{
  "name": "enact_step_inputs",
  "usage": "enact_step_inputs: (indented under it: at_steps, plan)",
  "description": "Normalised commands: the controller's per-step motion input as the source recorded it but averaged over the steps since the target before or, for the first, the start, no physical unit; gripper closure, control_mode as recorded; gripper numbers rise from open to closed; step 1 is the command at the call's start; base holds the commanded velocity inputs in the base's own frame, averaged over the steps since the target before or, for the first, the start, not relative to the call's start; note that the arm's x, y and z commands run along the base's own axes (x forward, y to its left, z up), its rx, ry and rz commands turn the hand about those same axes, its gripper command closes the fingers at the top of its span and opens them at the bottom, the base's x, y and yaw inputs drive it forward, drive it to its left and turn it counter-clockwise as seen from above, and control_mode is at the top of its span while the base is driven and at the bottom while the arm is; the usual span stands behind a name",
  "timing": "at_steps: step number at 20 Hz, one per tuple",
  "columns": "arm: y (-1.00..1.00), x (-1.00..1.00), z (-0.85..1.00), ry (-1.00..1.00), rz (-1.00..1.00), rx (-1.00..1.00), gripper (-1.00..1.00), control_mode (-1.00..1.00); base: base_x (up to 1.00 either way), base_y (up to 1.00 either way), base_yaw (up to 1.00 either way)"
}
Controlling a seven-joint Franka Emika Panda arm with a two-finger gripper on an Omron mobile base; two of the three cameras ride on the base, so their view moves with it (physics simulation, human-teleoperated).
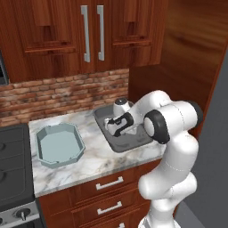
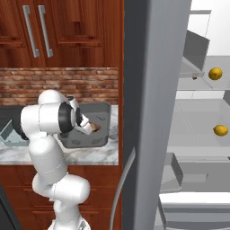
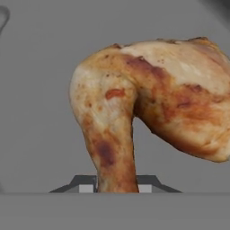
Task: Place one lemon and one chicken drumstick in each tupperware on the nearby counter, to pack two identical lunches.
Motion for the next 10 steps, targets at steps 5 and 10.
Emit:
enact_step_inputs:
  at_steps: [5,10]
  plan:
    - [-0.05,-0.13,0.28,-0.01,0.00,0.00,-1.00,-1.00,0.00,0.00,0.00]
    - [0.00,-0.49,0.83,-0.09,0.00,0.00,-1.00,-1.00,0.00,0.00,0.00]
